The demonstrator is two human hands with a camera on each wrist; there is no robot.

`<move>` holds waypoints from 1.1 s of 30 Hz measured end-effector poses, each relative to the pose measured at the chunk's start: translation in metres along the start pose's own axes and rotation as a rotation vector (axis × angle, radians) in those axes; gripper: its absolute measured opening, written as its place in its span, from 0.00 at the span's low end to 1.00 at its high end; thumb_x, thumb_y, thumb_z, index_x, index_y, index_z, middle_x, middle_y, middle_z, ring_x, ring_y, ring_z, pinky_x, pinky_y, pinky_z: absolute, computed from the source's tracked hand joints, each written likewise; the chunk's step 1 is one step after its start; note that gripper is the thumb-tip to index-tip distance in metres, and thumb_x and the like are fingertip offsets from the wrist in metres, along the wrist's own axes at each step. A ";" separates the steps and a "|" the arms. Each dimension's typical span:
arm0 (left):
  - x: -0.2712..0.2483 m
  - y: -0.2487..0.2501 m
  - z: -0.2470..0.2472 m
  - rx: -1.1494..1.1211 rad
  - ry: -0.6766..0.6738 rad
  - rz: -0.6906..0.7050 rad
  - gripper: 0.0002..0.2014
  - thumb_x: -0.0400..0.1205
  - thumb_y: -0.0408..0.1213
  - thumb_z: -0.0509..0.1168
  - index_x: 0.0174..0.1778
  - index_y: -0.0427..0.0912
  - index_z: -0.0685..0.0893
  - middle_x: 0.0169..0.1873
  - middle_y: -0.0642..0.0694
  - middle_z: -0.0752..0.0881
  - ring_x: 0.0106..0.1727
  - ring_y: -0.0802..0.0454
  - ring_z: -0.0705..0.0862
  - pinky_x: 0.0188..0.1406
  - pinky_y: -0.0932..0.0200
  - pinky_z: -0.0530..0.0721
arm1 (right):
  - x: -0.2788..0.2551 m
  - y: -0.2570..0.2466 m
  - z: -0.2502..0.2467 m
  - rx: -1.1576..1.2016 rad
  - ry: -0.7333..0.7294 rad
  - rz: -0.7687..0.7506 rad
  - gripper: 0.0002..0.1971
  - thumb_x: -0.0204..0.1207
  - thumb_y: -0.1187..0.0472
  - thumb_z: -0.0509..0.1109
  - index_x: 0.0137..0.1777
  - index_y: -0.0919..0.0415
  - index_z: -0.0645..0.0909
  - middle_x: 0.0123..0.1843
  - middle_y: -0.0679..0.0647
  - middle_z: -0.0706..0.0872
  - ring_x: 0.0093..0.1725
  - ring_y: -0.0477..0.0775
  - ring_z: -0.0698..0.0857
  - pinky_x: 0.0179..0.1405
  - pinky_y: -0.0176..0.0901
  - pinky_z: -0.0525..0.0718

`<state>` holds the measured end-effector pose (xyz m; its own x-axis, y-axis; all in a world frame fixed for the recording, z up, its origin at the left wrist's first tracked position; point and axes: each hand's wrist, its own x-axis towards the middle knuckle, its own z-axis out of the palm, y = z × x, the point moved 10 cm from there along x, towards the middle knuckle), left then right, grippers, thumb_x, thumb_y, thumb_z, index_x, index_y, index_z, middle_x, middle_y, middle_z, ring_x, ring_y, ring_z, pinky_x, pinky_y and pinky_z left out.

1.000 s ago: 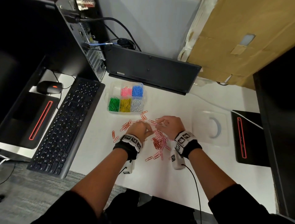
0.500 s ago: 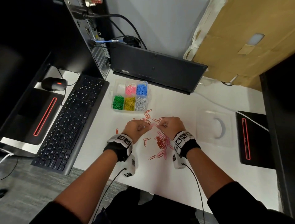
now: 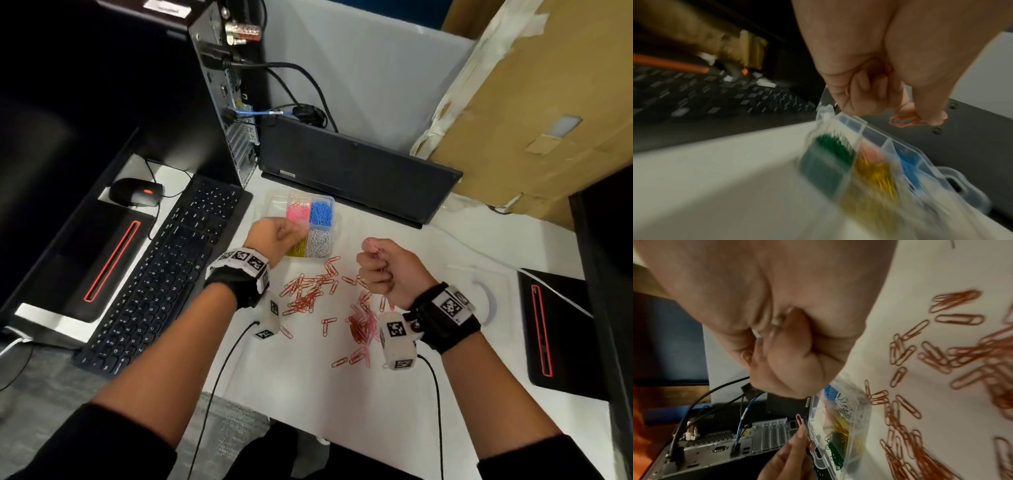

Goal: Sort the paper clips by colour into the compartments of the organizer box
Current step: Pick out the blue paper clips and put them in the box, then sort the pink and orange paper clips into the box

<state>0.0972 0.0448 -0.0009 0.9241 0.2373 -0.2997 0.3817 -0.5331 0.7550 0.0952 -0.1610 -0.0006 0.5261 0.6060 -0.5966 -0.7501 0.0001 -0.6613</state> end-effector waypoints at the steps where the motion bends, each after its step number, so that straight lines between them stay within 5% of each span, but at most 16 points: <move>1: 0.012 0.003 -0.007 0.042 0.024 -0.013 0.09 0.80 0.49 0.69 0.44 0.47 0.86 0.32 0.55 0.84 0.35 0.61 0.81 0.33 0.66 0.77 | 0.004 -0.006 0.003 -0.011 0.010 -0.013 0.16 0.86 0.54 0.53 0.34 0.50 0.65 0.29 0.46 0.57 0.23 0.42 0.55 0.14 0.30 0.57; 5: 0.060 0.015 -0.023 0.212 0.112 -0.081 0.06 0.80 0.43 0.71 0.43 0.45 0.87 0.35 0.50 0.85 0.42 0.51 0.85 0.40 0.61 0.79 | 0.022 -0.024 0.016 -0.098 0.054 -0.040 0.16 0.87 0.56 0.57 0.35 0.52 0.66 0.27 0.47 0.65 0.21 0.42 0.58 0.13 0.30 0.58; 9: 0.087 0.019 -0.012 0.444 0.034 -0.106 0.09 0.80 0.39 0.67 0.48 0.38 0.89 0.47 0.40 0.88 0.51 0.41 0.86 0.51 0.53 0.84 | 0.032 -0.038 0.029 -0.119 0.010 -0.066 0.11 0.87 0.60 0.59 0.40 0.56 0.71 0.31 0.52 0.74 0.21 0.42 0.62 0.13 0.29 0.60; 13: 0.095 0.018 0.004 0.540 -0.043 -0.112 0.08 0.79 0.35 0.67 0.48 0.38 0.89 0.47 0.39 0.89 0.50 0.40 0.87 0.47 0.53 0.85 | 0.044 -0.049 0.028 -0.226 0.028 -0.076 0.05 0.87 0.62 0.62 0.50 0.61 0.77 0.33 0.53 0.78 0.23 0.42 0.65 0.15 0.29 0.62; 17: 0.102 0.014 0.005 0.486 -0.054 -0.055 0.10 0.76 0.33 0.69 0.50 0.46 0.91 0.46 0.46 0.88 0.44 0.47 0.84 0.41 0.62 0.79 | 0.063 -0.052 0.011 -0.490 0.155 -0.081 0.07 0.85 0.64 0.64 0.53 0.65 0.83 0.32 0.53 0.79 0.25 0.43 0.68 0.19 0.31 0.65; 20: 0.103 -0.003 -0.002 0.346 -0.033 -0.101 0.19 0.70 0.34 0.79 0.57 0.49 0.88 0.51 0.51 0.86 0.52 0.51 0.85 0.50 0.64 0.83 | 0.077 -0.051 -0.007 -0.686 0.276 -0.078 0.10 0.85 0.64 0.63 0.51 0.60 0.87 0.33 0.51 0.79 0.27 0.45 0.69 0.22 0.34 0.67; 24: 0.098 -0.018 -0.001 -0.003 -0.102 -0.043 0.32 0.65 0.27 0.80 0.65 0.48 0.83 0.48 0.50 0.89 0.50 0.51 0.87 0.53 0.52 0.88 | 0.093 -0.050 -0.012 -0.838 0.308 -0.122 0.10 0.84 0.62 0.64 0.49 0.55 0.88 0.33 0.49 0.80 0.29 0.46 0.72 0.23 0.36 0.70; 26: 0.098 -0.018 0.000 -0.011 -0.168 -0.019 0.28 0.70 0.25 0.75 0.67 0.44 0.82 0.47 0.49 0.85 0.46 0.54 0.84 0.50 0.60 0.85 | 0.099 -0.055 -0.011 -0.900 0.325 -0.151 0.11 0.84 0.63 0.64 0.49 0.54 0.89 0.32 0.46 0.81 0.29 0.41 0.74 0.26 0.32 0.71; 29: 0.098 -0.009 -0.011 -0.151 -0.093 0.041 0.11 0.73 0.25 0.68 0.50 0.39 0.83 0.39 0.44 0.77 0.36 0.54 0.76 0.42 0.60 0.78 | 0.106 -0.063 -0.005 -0.961 0.330 -0.212 0.14 0.84 0.67 0.61 0.54 0.56 0.88 0.33 0.45 0.82 0.30 0.36 0.76 0.33 0.27 0.70; 33: 0.104 -0.025 -0.022 0.036 0.036 0.032 0.14 0.79 0.25 0.66 0.51 0.49 0.88 0.43 0.48 0.89 0.43 0.51 0.88 0.46 0.59 0.87 | 0.110 -0.067 -0.002 -0.987 0.335 -0.269 0.14 0.84 0.67 0.61 0.56 0.55 0.88 0.35 0.46 0.82 0.30 0.37 0.77 0.34 0.27 0.71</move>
<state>0.1832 0.1004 -0.0381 0.9346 0.2483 -0.2546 0.3535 -0.5696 0.7420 0.2044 -0.0961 -0.0230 0.8210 0.4333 -0.3717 -0.0175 -0.6317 -0.7750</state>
